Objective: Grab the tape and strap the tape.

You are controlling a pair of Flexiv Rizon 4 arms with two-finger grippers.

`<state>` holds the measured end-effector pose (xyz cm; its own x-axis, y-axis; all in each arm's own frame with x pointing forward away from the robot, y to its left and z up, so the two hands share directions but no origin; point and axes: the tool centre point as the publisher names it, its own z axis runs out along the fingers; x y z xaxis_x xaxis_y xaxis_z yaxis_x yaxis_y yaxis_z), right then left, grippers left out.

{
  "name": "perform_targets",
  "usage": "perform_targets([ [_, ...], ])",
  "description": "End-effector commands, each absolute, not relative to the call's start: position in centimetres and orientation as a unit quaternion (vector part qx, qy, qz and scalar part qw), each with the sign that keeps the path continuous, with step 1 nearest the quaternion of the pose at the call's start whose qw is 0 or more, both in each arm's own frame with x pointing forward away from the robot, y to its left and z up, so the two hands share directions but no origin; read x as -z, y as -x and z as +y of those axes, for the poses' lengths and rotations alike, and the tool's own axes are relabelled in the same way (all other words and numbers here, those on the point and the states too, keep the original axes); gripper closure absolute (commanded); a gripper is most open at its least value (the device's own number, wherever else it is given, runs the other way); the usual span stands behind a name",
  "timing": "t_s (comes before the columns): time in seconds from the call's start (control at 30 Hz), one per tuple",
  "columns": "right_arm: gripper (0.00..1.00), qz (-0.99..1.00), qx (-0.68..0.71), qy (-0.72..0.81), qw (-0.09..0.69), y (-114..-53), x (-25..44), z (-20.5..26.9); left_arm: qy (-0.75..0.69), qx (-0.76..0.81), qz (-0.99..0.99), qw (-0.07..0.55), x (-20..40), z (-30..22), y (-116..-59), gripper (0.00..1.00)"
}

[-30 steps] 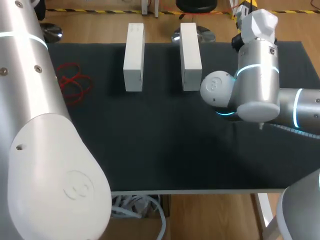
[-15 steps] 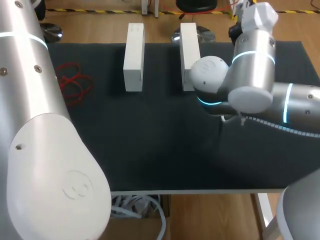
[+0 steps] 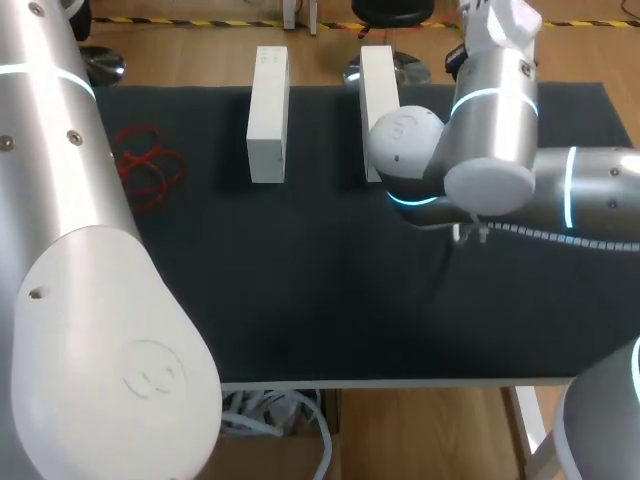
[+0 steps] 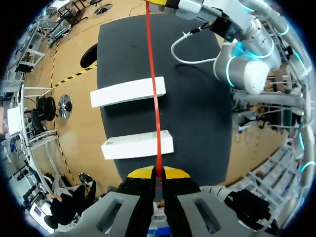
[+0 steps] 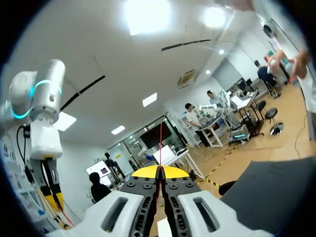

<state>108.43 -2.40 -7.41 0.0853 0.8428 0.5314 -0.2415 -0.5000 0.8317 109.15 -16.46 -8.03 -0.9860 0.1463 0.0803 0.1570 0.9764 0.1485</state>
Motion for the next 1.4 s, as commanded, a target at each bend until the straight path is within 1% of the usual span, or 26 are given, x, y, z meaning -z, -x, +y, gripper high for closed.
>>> perform_targets([
  [0.03, 1.00, 0.432, -0.537, -0.551, 0.471, -108.4, 5.3, -2.0, 0.076, 0.081, -0.993, 0.039, 7.8, -16.7, -109.5, 1.00],
  [0.1, 1.00, 0.469, -0.506, -0.530, 0.493, -108.6, 5.3, -1.9, 0.076, 0.081, -0.993, 0.039, 7.8, -16.7, -109.5, 1.00],
  [0.13, 1.00, 0.485, -0.499, -0.528, 0.487, -108.7, 5.5, -2.1, 0.076, 0.081, -0.993, 0.039, 7.8, -16.7, -109.5, 1.00],
  [0.17, 1.00, 0.516, -0.485, -0.497, 0.501, -108.8, 5.6, -2.1, 0.076, 0.081, -0.993, 0.039, 7.8, -16.7, -109.5, 1.00],
  [0.23, 1.00, 0.583, -0.426, -0.408, 0.559, -108.9, 5.9, -2.3, 0.076, 0.081, -0.993, 0.039, 7.8, -16.7, -109.5, 1.00],
  [0.37, 1.00, 0.652, -0.348, -0.322, 0.591, -108.9, 6.7, -2.7, 0.076, 0.081, -0.993, 0.039, 7.8, -16.7, -109.5, 1.00],
  [0.47, 1.00, 0.683, -0.317, -0.295, 0.588, -108.8, 7.4, -2.7, 0.076, 0.081, -0.993, 0.039, 7.8, -16.7, -109.5, 1.00],
  [0.5, 1.00, 0.709, -0.289, -0.255, 0.591, -108.8, 7.5, -2.6, 0.076, 0.081, -0.993, 0.039, 7.8, -16.7, -109.5, 1.00],
  [0.6, 1.00, 0.731, -0.258, -0.205, 0.597, -108.6, 7.5, -1.8, 0.076, 0.081, -0.993, 0.039, 7.8, -16.7, -109.5, 1.00],
  [0.73, 1.00, 0.738, -0.223, -0.153, 0.618, -108.9, 7.4, -1.4, 0.076, 0.081, -0.993, 0.039, 7.8, -16.7, -109.5, 1.00],
  [0.77, 1.00, 0.741, -0.190, -0.115, 0.634, -109.2, 7.2, -1.4, 0.076, 0.081, -0.993, 0.039, 7.8, -16.7, -109.5, 1.00],
  [0.93, 1.00, 0.744, -0.164, -0.082, 0.642, -109.7, 6.9, -0.9, 0.076, 0.081, -0.993, 0.039, 7.8, -16.7, -109.5, 1.00],
  [1.03, 1.00, 0.737, -0.199, -0.102, 0.638, -109.9, 6.6, -0.5, 0.076, 0.081, -0.993, 0.039, 7.8, -16.7, -109.5, 1.00],
  [1.4, 1.00, 0.737, -0.199, -0.102, 0.638, -109.9, 6.6, -0.5, 0.076, 0.081, -0.993, 0.039, 7.8, -16.7, -109.5, 1.00],
])
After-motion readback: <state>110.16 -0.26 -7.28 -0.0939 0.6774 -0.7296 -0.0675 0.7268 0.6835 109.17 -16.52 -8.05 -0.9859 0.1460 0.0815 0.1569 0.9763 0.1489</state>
